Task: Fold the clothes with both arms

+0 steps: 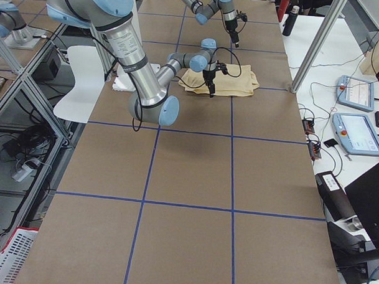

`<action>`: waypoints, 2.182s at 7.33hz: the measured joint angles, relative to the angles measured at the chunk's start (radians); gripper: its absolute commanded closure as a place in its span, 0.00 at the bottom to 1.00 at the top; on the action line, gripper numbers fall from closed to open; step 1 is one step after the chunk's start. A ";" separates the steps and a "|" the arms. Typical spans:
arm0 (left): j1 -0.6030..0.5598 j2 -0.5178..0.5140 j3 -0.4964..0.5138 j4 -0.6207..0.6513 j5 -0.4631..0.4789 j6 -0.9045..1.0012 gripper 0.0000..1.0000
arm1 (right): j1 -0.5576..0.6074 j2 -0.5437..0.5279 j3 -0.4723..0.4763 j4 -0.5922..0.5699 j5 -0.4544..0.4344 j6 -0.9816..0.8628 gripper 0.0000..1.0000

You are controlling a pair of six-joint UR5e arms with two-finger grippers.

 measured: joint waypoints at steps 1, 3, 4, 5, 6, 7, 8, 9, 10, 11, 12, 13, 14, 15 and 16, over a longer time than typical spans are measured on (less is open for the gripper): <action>0.001 -0.003 0.000 0.000 0.000 -0.003 0.01 | 0.013 -0.030 0.026 0.000 0.009 -0.004 0.00; 0.001 -0.005 -0.001 0.001 0.000 -0.010 0.01 | 0.030 -0.053 0.057 0.000 0.021 -0.008 0.00; 0.001 -0.006 -0.001 0.001 0.000 -0.011 0.01 | 0.039 -0.042 0.062 0.001 0.023 -0.009 0.00; 0.001 -0.006 -0.001 0.001 0.000 -0.011 0.01 | 0.052 -0.012 0.054 0.004 0.021 -0.014 0.00; 0.001 -0.005 0.001 0.002 0.000 -0.011 0.01 | 0.073 0.042 0.018 0.006 0.016 -0.035 0.00; 0.001 -0.004 0.003 0.002 0.000 -0.011 0.01 | 0.090 0.105 -0.046 0.015 0.002 -0.062 0.00; 0.001 -0.003 0.005 0.001 0.000 -0.011 0.01 | 0.098 0.160 -0.131 0.050 -0.022 -0.078 0.00; 0.002 -0.003 0.005 0.001 0.000 -0.011 0.01 | 0.102 0.191 -0.212 0.113 -0.040 -0.085 0.00; 0.002 -0.001 0.005 0.001 0.000 -0.010 0.01 | 0.103 0.204 -0.276 0.180 -0.053 -0.087 0.00; 0.002 0.000 0.005 0.001 -0.001 -0.010 0.01 | 0.104 0.209 -0.316 0.220 -0.065 -0.088 0.00; 0.002 0.001 0.005 0.001 -0.001 -0.009 0.01 | 0.104 0.211 -0.339 0.239 -0.074 -0.088 0.00; 0.002 0.001 0.005 0.001 -0.001 -0.009 0.01 | 0.106 0.211 -0.354 0.251 -0.078 -0.089 0.00; 0.002 0.000 0.005 0.002 -0.001 -0.009 0.01 | 0.111 0.211 -0.369 0.255 -0.079 -0.095 0.00; 0.002 -0.002 0.005 0.002 0.000 -0.009 0.01 | 0.121 0.209 -0.381 0.257 -0.079 -0.104 0.00; 0.002 -0.003 0.007 0.002 0.000 -0.010 0.01 | 0.133 0.206 -0.388 0.257 -0.077 -0.112 0.00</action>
